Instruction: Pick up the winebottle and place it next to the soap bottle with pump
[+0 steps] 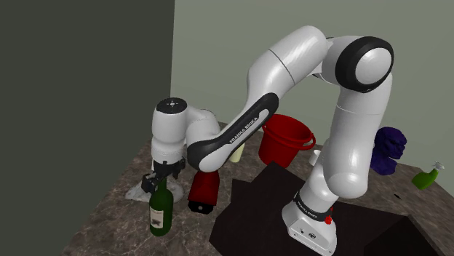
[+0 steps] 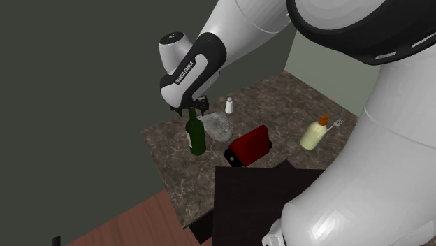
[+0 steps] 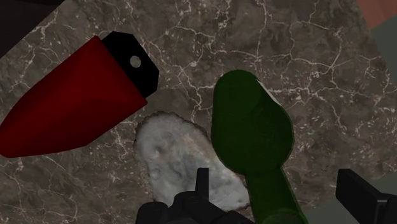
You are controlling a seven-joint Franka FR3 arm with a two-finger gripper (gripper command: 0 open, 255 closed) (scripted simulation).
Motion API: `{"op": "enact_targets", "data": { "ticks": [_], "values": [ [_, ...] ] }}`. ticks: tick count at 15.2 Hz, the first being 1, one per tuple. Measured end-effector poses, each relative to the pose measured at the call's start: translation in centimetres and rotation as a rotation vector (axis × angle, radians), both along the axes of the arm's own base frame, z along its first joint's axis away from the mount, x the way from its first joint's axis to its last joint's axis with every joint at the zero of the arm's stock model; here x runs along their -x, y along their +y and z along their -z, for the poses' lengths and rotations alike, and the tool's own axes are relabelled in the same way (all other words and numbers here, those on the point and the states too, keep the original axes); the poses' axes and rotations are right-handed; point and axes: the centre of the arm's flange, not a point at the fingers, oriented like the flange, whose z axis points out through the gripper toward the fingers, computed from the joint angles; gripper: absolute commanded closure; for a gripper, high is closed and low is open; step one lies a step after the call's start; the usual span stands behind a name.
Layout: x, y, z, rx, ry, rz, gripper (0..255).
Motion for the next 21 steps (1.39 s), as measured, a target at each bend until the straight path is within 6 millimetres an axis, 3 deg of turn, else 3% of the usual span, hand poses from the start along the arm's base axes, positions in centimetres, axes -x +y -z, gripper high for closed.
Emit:
{"op": "enact_targets", "data": {
  "ticks": [11,21],
  "values": [
    [0.0,0.0,-0.3,0.000,0.000,0.000,255],
    [0.0,0.0,-5.2,0.000,0.000,0.000,255]
  ]
}}
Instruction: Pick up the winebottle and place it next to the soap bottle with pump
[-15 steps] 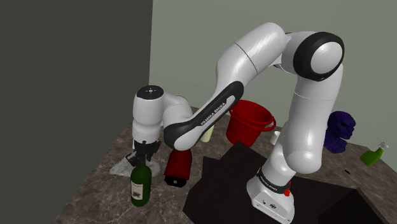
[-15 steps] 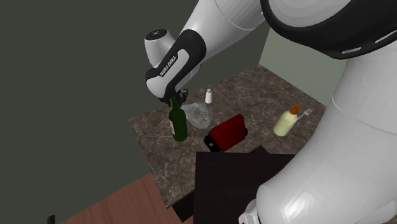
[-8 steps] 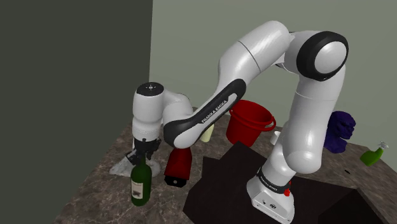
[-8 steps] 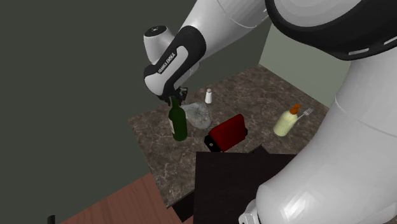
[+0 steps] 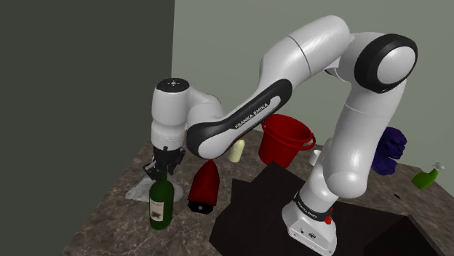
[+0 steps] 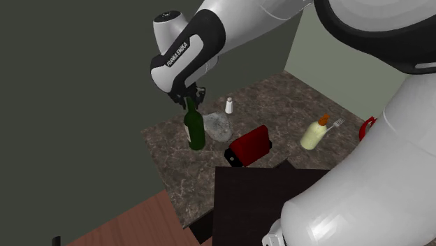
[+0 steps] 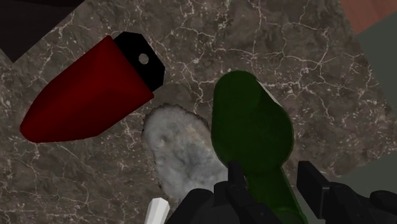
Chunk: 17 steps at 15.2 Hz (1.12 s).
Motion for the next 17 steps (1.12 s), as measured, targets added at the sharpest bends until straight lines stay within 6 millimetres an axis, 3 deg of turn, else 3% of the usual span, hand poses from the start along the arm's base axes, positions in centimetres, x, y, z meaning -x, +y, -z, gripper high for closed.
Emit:
{"op": "enact_targets", "data": {
  "ticks": [17],
  "values": [
    [-0.1,-0.1,-9.0,0.000,0.000,0.000,255]
  ]
}}
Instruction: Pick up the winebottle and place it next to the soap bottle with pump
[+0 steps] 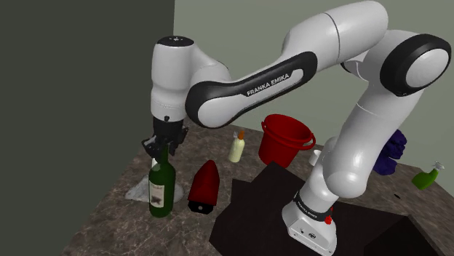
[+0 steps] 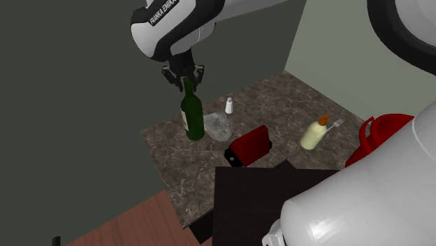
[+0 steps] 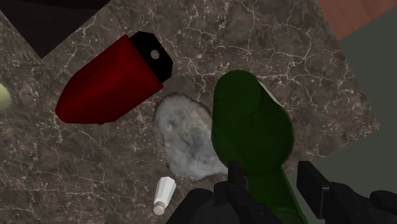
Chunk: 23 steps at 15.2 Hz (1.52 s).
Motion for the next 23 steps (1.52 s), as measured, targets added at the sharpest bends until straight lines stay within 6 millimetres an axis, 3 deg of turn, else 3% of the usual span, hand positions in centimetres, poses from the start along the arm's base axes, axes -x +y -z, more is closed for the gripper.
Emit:
{"op": "enact_targets", "data": {
  "ticks": [23],
  "values": [
    [0.1,0.0,-12.1,0.000,0.000,0.000,255]
  ]
}}
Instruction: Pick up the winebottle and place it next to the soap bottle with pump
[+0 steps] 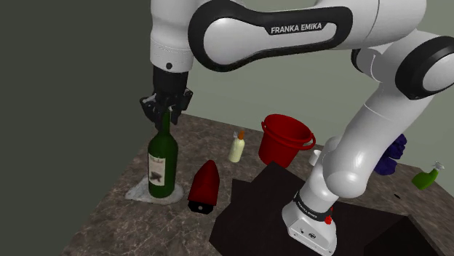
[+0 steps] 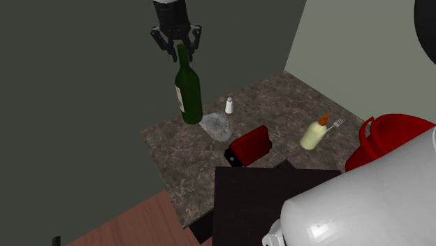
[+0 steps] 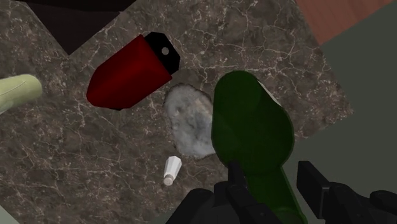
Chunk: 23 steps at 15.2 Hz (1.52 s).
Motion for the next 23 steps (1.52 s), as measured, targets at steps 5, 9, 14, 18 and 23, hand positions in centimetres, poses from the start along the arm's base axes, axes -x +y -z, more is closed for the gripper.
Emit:
{"op": "enact_targets", "data": {
  "ticks": [5,9,14,18,23],
  "values": [
    [-0.1,0.0,-2.6,0.000,0.000,0.000,255],
    [0.0,0.1,-4.7,0.000,0.000,0.000,255],
    [-0.1,0.0,-7.4,0.000,0.000,0.000,255],
    [-0.1,0.1,-9.5,0.000,0.000,0.000,255],
    [-0.1,0.0,-12.1,0.000,0.000,0.000,255]
  ]
}}
